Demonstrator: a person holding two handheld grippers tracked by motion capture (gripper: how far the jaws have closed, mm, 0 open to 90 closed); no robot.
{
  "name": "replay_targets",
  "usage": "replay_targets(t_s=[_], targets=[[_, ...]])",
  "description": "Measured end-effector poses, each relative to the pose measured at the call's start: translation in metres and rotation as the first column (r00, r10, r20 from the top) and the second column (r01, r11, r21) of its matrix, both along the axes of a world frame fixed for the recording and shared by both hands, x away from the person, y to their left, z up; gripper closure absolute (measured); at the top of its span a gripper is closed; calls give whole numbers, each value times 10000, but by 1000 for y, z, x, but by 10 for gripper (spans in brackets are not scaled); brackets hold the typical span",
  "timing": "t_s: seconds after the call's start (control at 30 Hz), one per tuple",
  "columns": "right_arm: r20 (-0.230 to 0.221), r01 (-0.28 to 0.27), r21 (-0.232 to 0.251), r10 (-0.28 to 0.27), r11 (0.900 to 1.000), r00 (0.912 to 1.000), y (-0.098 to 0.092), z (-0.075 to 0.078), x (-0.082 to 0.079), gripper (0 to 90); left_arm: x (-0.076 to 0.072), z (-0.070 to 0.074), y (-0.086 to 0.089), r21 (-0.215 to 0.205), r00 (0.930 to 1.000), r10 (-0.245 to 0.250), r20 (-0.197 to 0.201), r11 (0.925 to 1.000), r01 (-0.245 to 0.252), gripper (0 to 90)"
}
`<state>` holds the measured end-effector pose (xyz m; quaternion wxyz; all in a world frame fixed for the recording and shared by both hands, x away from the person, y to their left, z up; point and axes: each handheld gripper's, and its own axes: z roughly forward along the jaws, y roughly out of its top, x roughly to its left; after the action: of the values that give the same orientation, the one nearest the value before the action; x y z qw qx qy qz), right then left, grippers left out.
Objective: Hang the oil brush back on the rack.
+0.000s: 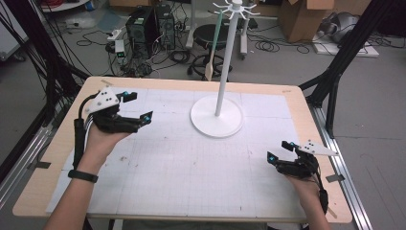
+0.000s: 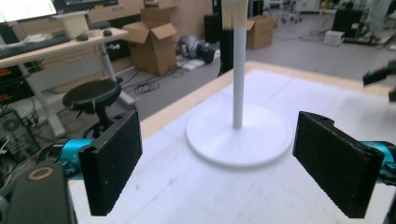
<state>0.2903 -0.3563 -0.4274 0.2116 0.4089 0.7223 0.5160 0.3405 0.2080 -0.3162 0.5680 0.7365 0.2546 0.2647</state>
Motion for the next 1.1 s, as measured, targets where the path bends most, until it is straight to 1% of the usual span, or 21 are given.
replay_targets(t_s=[0.07, 0.13, 0.23, 0.3, 0.37, 0.43, 0.47, 0.53, 0.6, 0.67, 0.73, 0.87, 0.93, 0.97, 1.1], targets=[[-26, -6, -31, 6, 10000, 10000, 0, 0, 0, 169, -7, -10, 9, -196, 10000, 65, -53, 9998, -66, 163], [-16, -15, -47, 14, 10000, 10000, 0, -1, 1, 169, -14, -21, 18, -302, 9996, 57, -264, 9995, -65, 160], [-30, 22, -23, -22, 10000, 10000, 0, 0, 1, 169, -21, -36, 27, -297, 9987, 25, -518, 9995, -40, 144], [7, 56, 21, -56, 10000, 10000, 0, 0, 1, 169, -25, -46, 31, -247, 9985, 29, -555, 9997, -43, 135], [16, 63, 27, -63, 10000, 10000, 0, 0, 1, 169, -28, -55, 34, -155, 9979, 70, -649, 9998, -80, 126], [7, 65, 25, -65, 10000, 10000, -1, 0, 2, 169, -31, -64, 36, -163, 9967, 12, -818, 9999, -26, 122], [18, 70, 19, -70, 10000, 10000, -1, 0, 2, 169, -31, -69, 36, -33, 9948, -4, -1019, 10000, 0, 119], [20, 80, 42, -80, 10000, 10000, -2, 0, 3, 169, -34, -76, 36, -20, 9955, -98, -944, 10000, 96, 113], [-18, 130, 84, -130, 9999, 9999, -2, 0, 3, 168, -36, -81, 36, 27, 9938, -183, -1094, 9998, 188, 113], [3, 159, 102, -159, 9998, 9999, -4, 0, 3, 168, -37, -89, 38, -68, 9928, -175, -1186, 9998, 168, 113], [29, 203, 121, -203, 9997, 9998, -5, 1, 3, 167, -37, -95, 40, -73, 9906, -104, -1360, 9999, 95, 114], [103, 339, 68, -340, 9994, 9994, -9, 1, 3, 156, -37, -103, 43, -152, 9898, -5, -1422, 9999, -17, 114], [58, 412, 68, -412, 9991, 9991, -12, 1, 2, 153, -36, -106, 44, -189, 9895, -11, -1443, 9998, -17, 114], [76, 447, 75, -447, 9990, 9990, -13, 1, 2, 153, -35, -107, 45, -136, 9887, 4, -1500, 9999, -25, 114], [70, 488, 37, -488, 9988, 9988, -15, 1, 0, 145, -33, -108, 46, -174, 9880, 62, -1540, 9998, -90, 114]])
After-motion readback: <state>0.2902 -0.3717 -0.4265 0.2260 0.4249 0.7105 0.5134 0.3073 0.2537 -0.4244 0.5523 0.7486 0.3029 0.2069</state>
